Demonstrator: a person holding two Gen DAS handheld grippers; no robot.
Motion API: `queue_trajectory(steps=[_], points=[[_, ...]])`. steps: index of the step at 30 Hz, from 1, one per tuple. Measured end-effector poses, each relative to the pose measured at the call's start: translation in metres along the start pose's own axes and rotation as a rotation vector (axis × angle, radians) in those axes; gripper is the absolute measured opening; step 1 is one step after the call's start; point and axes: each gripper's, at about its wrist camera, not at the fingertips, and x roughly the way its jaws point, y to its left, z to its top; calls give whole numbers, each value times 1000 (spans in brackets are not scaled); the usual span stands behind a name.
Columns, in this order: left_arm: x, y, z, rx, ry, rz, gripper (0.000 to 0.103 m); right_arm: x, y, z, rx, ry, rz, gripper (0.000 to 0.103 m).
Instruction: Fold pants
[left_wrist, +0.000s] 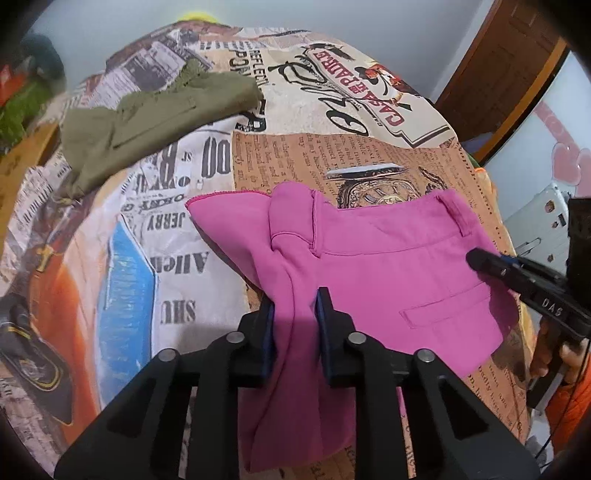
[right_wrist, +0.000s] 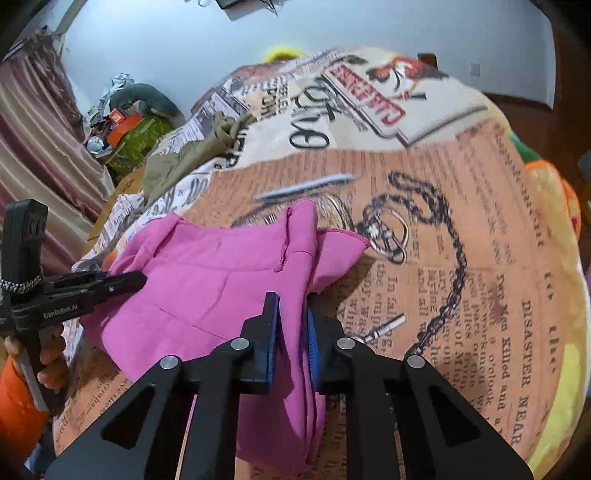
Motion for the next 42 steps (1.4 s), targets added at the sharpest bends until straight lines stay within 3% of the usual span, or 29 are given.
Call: queue_trajectory(steps=[10, 23, 33, 42], points=[[-39, -7, -2, 35, -71, 58, 17, -22, 26, 9, -61, -43, 1, 12], [-121, 20, 7, 6, -251, 103, 17, -55, 80, 40, -143, -169, 52, 11], [-132, 84, 0, -61, -275, 182, 17, -15, 136, 65, -253, -146, 98, 11], [-110, 144, 36, -105, -298, 218, 17, 42, 168, 103, -303, -138, 84, 11]])
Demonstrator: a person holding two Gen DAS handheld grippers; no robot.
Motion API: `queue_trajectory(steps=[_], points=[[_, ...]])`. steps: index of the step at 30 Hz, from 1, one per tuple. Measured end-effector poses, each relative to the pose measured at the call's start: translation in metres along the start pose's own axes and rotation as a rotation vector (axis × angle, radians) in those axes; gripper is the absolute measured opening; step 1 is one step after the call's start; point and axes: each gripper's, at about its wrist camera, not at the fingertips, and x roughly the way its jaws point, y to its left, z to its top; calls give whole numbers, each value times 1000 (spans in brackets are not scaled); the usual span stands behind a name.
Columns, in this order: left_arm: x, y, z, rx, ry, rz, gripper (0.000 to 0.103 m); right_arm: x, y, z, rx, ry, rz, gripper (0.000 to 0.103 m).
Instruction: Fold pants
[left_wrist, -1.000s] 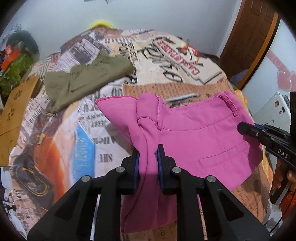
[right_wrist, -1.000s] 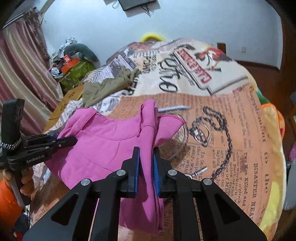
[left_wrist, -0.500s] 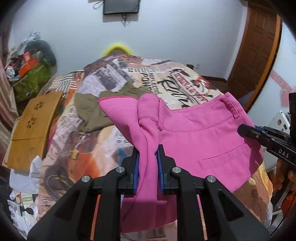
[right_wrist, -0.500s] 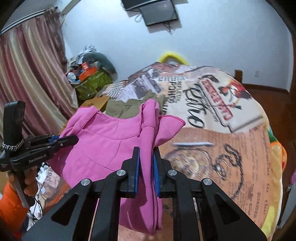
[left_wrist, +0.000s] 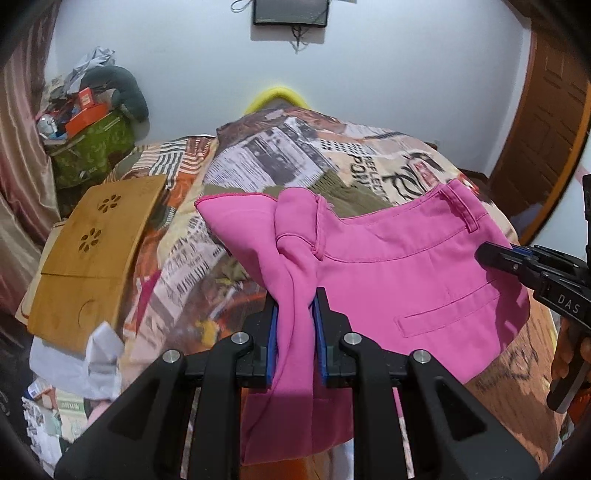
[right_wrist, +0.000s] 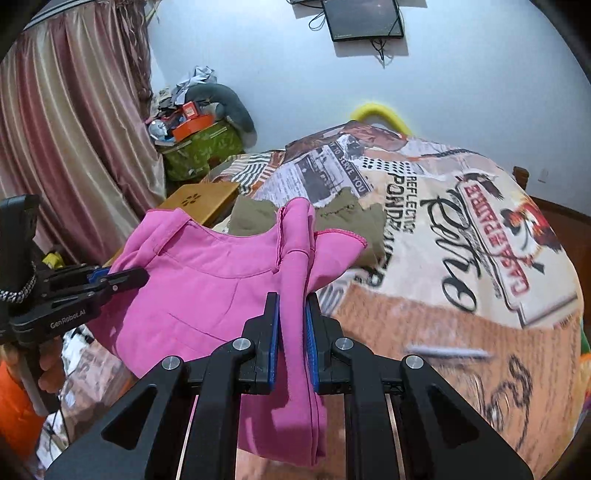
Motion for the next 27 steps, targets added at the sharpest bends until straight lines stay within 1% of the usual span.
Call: queue_trajectory(steps=[4, 12, 14, 17, 20, 22, 25, 27], points=[[31, 14, 22, -8, -5, 3, 17, 26, -5, 23, 3, -12, -10, 11], [90, 32, 69, -9, -29, 22, 17, 75, -16, 67, -55, -24, -61, 11], [108, 37, 80, -13, -15, 6, 17, 89, -19, 77, -74, -29, -81, 11], [134, 50, 90, -55, 5, -28, 17, 111, -26, 90, -87, -31, -103, 11], [157, 56, 93, -63, 13, -35, 17, 130, -34, 91, -88, -33, -128, 11], [175, 57, 94, -54, 31, -31, 18, 147, -37, 85, -85, -26, -153, 11], [206, 62, 92, -56, 95, -4, 19, 170, -42, 74, -76, 11, -175, 11], [225, 64, 85, -45, 143, 1, 22, 179, -44, 66, -79, 32, -186, 12]])
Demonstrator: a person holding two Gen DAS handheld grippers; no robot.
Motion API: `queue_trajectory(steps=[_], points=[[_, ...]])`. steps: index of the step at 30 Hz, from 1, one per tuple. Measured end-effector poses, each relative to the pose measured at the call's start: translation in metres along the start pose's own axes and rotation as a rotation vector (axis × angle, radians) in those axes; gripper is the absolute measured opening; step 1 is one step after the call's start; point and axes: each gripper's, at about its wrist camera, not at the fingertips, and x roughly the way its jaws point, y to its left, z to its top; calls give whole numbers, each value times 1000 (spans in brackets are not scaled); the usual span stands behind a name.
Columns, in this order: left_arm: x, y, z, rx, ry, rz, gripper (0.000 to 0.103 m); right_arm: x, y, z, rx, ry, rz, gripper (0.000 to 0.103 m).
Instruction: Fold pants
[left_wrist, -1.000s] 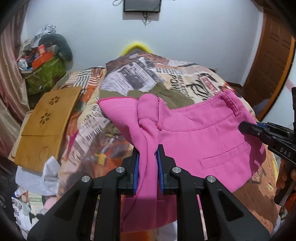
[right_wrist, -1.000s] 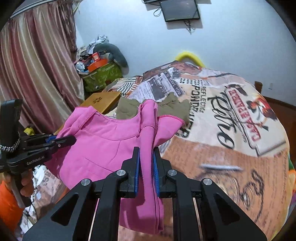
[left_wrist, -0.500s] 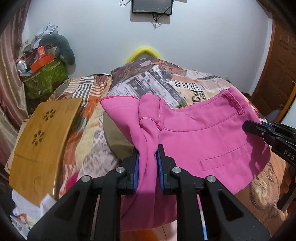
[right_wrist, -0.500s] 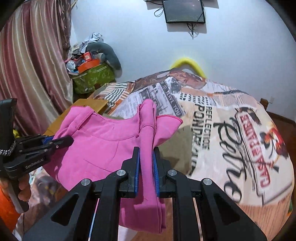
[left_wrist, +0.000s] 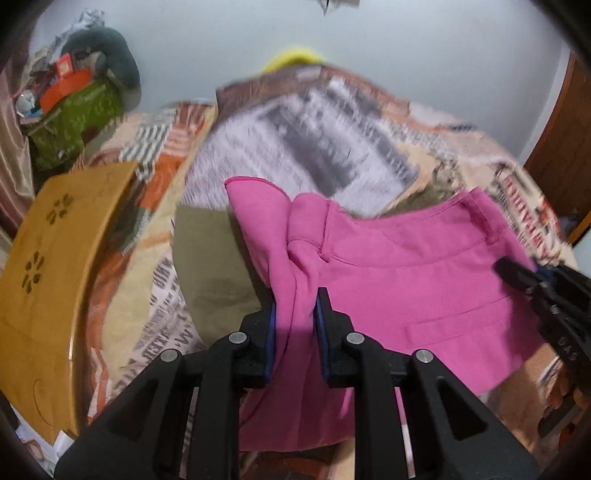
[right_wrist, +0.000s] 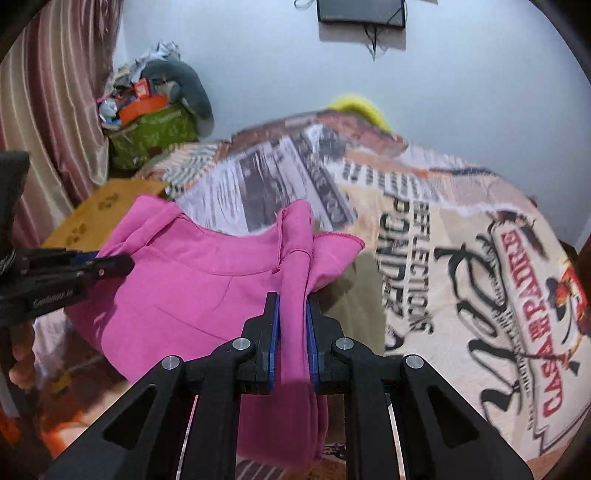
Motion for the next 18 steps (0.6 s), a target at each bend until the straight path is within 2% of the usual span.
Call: queue_trajectory(steps=[3, 4, 5, 9, 13, 18], points=[[7, 3, -13, 30, -2, 29, 33, 3, -4, -7, -14, 8, -16, 15], [5, 4, -17, 39, -11, 51, 40, 3, -7, -8, -11, 15, -13, 17], [4, 5, -20, 44, -17, 65, 42, 1, -10, -9, -6, 23, -7, 21], [-7, 14, -29, 52, -11, 122, 42, -6, -17, -13, -12, 52, -13, 30], [-17, 24, -48, 86, 33, 207, 42, -17, -28, -19, 7, 71, -28, 50], [-39, 31, -68, 78, 58, 233, 42, -41, -43, -35, 24, 106, -43, 51]])
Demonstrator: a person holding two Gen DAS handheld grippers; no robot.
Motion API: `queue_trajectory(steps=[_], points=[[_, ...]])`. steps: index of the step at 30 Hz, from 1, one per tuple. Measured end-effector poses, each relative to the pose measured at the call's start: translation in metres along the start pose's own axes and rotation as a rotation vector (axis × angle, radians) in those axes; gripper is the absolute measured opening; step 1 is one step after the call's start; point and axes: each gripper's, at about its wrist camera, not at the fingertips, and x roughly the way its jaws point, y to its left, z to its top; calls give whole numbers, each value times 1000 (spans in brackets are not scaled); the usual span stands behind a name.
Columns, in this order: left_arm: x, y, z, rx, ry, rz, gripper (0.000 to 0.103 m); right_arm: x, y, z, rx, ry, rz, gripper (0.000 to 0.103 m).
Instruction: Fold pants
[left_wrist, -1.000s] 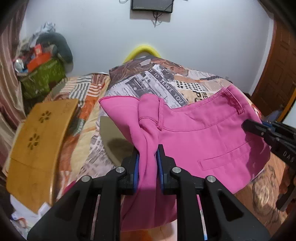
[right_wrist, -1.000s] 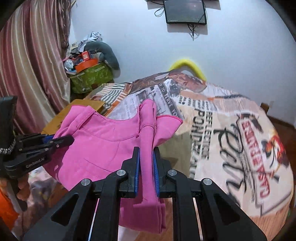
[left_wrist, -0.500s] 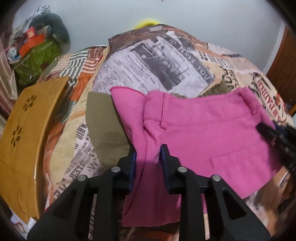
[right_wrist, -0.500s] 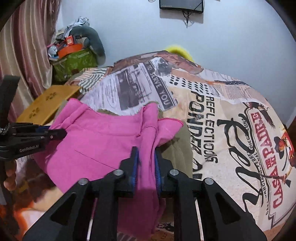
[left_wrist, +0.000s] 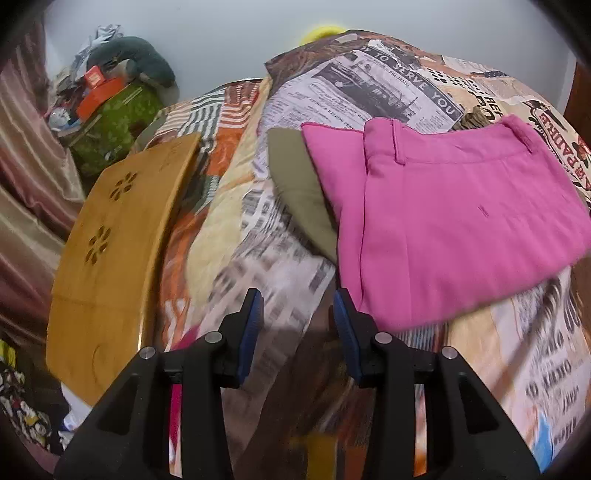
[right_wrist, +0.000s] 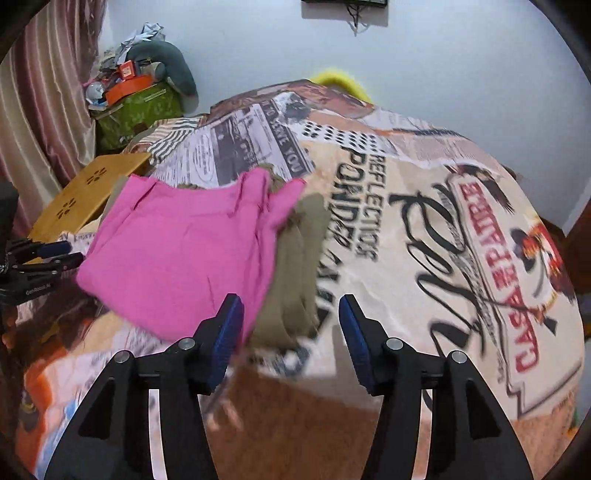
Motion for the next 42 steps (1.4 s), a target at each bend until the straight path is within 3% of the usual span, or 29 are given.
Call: queue_trajectory(steps=[4, 9, 19, 23, 25, 29, 37, 39, 42], points=[[-40, -2, -8, 11, -32, 0, 42, -23, -5, -7, -2, 11, -1, 51], [-109, -12, -5, 13, -131, -44, 42, -75, 1, -5, -4, -54, 34, 51], [-308, -27, -30, 7, -466, -135, 42, -229, 38, 4, -22, -338, 113, 51], [-368, -23, -50, -37, -554, -209, 42, -284, 46, -8, -17, -463, 141, 51], [-390, -20, -61, -60, -592, -222, 42, -309, 51, -21, -16, -523, 150, 51], [-428, -17, -91, -100, -687, -179, 42, -345, 62, -49, -17, -613, 152, 51], [-471, -15, -152, -155, -791, -177, 43, -381, 80, -87, -11, -713, 167, 51], [-477, -15, -163, -152, -809, -170, 45, -387, 87, -92, -17, -729, 177, 51], [-486, -17, -178, -146, -838, -166, 58, -392, 92, -97, -27, -754, 176, 51]])
